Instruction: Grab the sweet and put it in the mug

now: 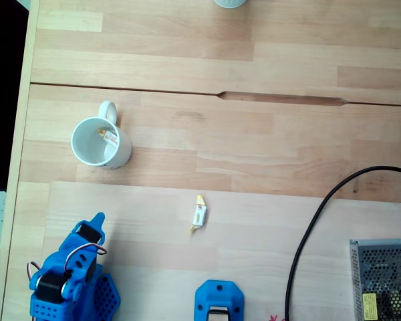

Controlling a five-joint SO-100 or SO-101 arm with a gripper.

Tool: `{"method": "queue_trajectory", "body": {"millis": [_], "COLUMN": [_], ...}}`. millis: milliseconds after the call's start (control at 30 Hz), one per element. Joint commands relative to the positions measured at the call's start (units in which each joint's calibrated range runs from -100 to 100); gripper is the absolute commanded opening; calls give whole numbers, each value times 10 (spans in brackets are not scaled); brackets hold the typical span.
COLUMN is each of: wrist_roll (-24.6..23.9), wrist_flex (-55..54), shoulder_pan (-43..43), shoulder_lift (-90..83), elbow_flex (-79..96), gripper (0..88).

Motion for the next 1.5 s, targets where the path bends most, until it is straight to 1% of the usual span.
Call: {"method": "queue_trajectory", "body": {"millis": [0,167,300,467,600,1067,1300,1467], "wrist_roll": [6,9,37,67,80,85,85,86], "wrist_flex": [-60,-119,-147,-149,-148,-149,-157,-159], "shoulder_pan": [0,0,0,0,6,7,0,0], "shoulder_lift": [-1,-1,-1,-1,0,0,0,0], "elbow_flex": [5,9,4,-2,-2,11,49,35], "gripper": [32,32,31,31,31,32,32,32]}}
